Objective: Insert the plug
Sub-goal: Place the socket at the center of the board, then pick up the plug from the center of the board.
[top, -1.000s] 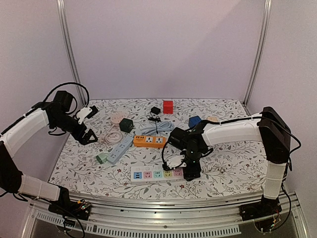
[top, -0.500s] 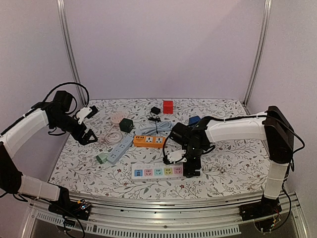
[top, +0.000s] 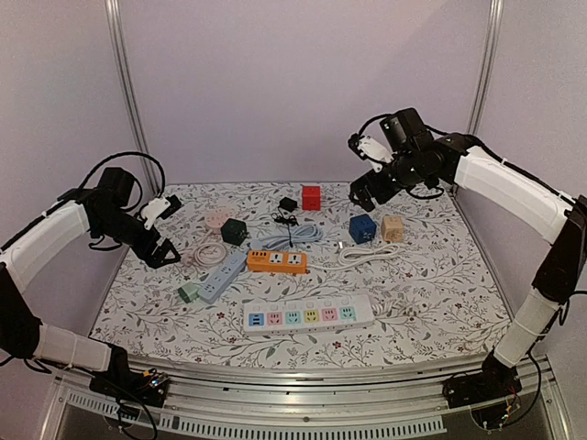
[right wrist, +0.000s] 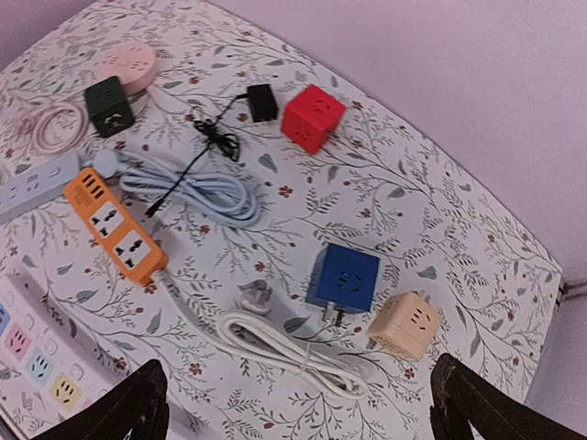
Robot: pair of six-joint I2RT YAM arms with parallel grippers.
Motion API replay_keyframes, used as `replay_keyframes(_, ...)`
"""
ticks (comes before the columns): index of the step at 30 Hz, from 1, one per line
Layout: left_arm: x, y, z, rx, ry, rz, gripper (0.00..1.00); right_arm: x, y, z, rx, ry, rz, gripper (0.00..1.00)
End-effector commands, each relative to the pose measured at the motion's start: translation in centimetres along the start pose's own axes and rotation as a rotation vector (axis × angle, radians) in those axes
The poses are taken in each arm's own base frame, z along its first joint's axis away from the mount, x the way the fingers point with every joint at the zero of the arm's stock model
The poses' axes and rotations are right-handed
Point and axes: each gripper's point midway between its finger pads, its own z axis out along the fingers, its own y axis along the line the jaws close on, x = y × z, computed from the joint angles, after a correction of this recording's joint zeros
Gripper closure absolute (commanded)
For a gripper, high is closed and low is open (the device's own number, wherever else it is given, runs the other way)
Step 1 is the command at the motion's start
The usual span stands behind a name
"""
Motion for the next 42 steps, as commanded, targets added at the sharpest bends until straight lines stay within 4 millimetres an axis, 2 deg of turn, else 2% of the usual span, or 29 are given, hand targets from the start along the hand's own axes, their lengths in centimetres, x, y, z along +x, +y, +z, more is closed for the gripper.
replay_keyframes(1,-0.2,-0.2,0.0,-0.003,-0.005,0.006,0.01,6.9,-10.8,2.5,0.371,0.209,0.461,0.02)
replay_keyframes(4,-0.1,-0.2,-0.1,-0.008,-0.002,0.006,0.0,9.6,-13.8,4.1,0.381,0.274,0.58,0.03)
replay_keyframes(8,0.1,-0.2,0.1,-0.006,0.005,0.002,0.0,12.5,-15.9,8.0,0.32,0.387,0.691,0.04)
replay_keyframes(11,0.2,-0.2,0.3,-0.004,0.006,-0.001,0.01,13.2,-15.5,10.4,0.256,0.436,0.684,0.05)
replay_keyframes(13,0.3,-0.2,0.3,-0.002,0.008,-0.004,0.0,14.4,-15.3,12.0,0.247,0.475,0.678,0.05)
replay_keyframes(21,0.3,0.0,0.3,-0.014,0.014,0.001,0.0,19.3,-16.3,14.6,0.37,0.617,0.614,0.13)
replay_keyframes(24,0.3,0.0,0.3,-0.014,0.013,0.0,0.0,20.3,-16.3,15.3,0.375,0.643,0.603,0.21)
replay_keyframes(27,0.3,-0.1,0.3,-0.009,0.012,-0.004,0.0,20.6,-15.2,16.1,0.317,0.651,0.615,0.38)
replay_keyframes(31,0.2,-0.1,-0.1,-0.012,0.009,0.001,0.01,19.9,-14.4,16.4,0.252,0.633,0.622,0.73)
replay_keyframes(35,-0.5,-0.4,-1.2,-0.005,-0.01,0.011,0.0,17.1,-15.1,14.5,0.237,0.558,0.583,0.92)
replay_keyframes(37,-1.4,-0.8,-2.3,0.012,-0.031,0.016,0.0,13.8,-15.2,12.0,0.199,0.468,0.551,1.0)
replay_keyframes(38,-2.0,-1.0,-3.1,0.02,-0.046,0.019,0.01,12.5,-14.9,11.1,0.16,0.433,0.521,1.0)
replay_keyframes(39,-2.6,-1.4,-3.9,0.033,-0.061,0.022,0.0,10.2,-14.3,9.3,0.12,0.364,0.501,1.0)
replay_keyframes(41,-4.5,-1.8,-6.2,0.049,-0.113,0.034,0.0,6.6,-12.3,7.1,0.055,0.248,0.388,1.0)
replay_keyframes(42,-5.2,-2.2,-7.1,0.059,-0.135,0.039,0.0,4.3,-11.1,4.8,0.053,0.171,0.295,1.0)
